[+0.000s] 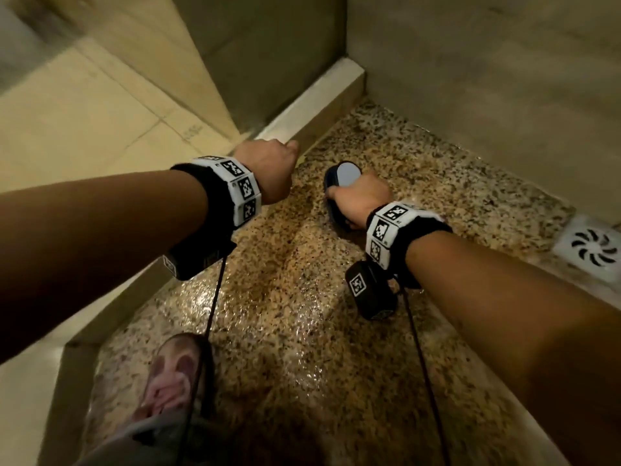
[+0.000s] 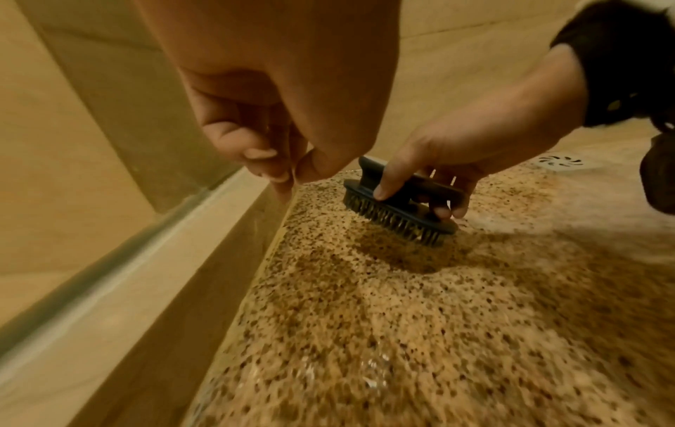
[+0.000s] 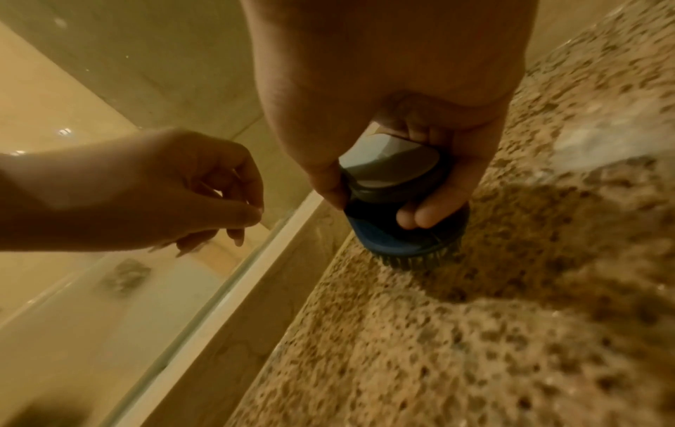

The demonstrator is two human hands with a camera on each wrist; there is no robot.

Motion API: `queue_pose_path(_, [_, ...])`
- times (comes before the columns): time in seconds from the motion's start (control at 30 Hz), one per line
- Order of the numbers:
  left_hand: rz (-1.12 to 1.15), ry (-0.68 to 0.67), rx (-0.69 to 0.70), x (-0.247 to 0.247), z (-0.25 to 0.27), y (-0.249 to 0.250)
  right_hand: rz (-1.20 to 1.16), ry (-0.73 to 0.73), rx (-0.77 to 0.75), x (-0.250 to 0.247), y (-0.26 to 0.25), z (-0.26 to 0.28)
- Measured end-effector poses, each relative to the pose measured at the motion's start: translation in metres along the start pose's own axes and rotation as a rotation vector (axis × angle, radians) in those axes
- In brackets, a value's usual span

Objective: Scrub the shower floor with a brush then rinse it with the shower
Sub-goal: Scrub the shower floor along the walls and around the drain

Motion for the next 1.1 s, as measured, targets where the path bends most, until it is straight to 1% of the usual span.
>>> queue_pose_path(0.17, [0.061,0.094,0.166,-0.006,-0.046,0.010,-0.005,0.110,0.074,-0.025,0.016,-0.014])
queue_pose_path(0.23, [0.087,0.126,0.203,-0.011,-0.061,0.014,-0.052,0.107,0.093,-0.026,0.021,-0.013])
queue_pose_path(0.37, [0.081,0.177,0.329,-0.015,-0.085,0.023,-0.014,0.080,0.073,-0.012,0.008,-0.018])
queue_pose_path(0.4, [0.117,0.175,0.330,-0.016,-0.087,0.025,0.009,0.071,0.066,-0.010,0.003,-0.019])
queue_pose_path(0.47, [0.252,0.167,0.290,-0.016,-0.089,0.021,0.067,0.068,0.060,-0.005,-0.004,-0.015])
queue_pose_path(0.57, [0.409,0.103,0.246,-0.010,-0.083,0.012,0.064,0.013,0.077,0.006,-0.010,0.003])
queue_pose_path(0.63, [0.463,0.130,0.198,-0.006,-0.078,0.006,0.058,-0.029,0.097,0.018,-0.011,0.013])
queue_pose_path(0.67, [0.487,0.149,0.169,-0.004,-0.076,0.001,0.050,-0.038,0.066,0.025,-0.015,0.012])
queue_pose_path(0.73, [0.502,0.139,0.136,-0.001,-0.075,-0.005,0.034,-0.042,0.010,0.034,-0.026,0.006])
queue_pose_path(0.8, [0.448,0.114,0.168,0.001,-0.075,-0.012,0.017,-0.038,-0.015,0.044,-0.038,-0.006])
queue_pose_path(0.83, [0.420,0.099,0.202,-0.001,-0.076,-0.017,-0.002,-0.042,-0.005,0.044,-0.046,-0.011])
queue_pose_path(0.9, [0.419,0.084,0.231,-0.008,-0.074,-0.031,-0.023,-0.052,-0.013,0.045,-0.065,-0.017])
queue_pose_path(0.97, [0.493,0.098,0.187,-0.010,-0.070,-0.046,0.001,-0.031,-0.112,0.048,-0.081,-0.021])
queue_pose_path(1.0, [0.547,0.103,0.162,-0.009,-0.067,-0.052,0.027,-0.020,-0.138,0.052,-0.084,-0.022])
queue_pose_path(1.07, [0.618,0.077,0.143,-0.002,-0.057,-0.062,0.052,-0.005,-0.159,0.069,-0.089,-0.023])
queue_pose_path(1.1, [0.626,0.045,0.154,0.004,-0.053,-0.066,0.052,0.002,-0.163,0.077,-0.091,-0.022])
Point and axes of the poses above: each hand's wrist, its own z-axis away from the middle knuckle, its own x-axis out of the palm, y = z × x, the point moved 2 cm from there along -z, towards the middle knuckle, and after that the axes turned 3 degrees about -x, right-handed, at the moved point
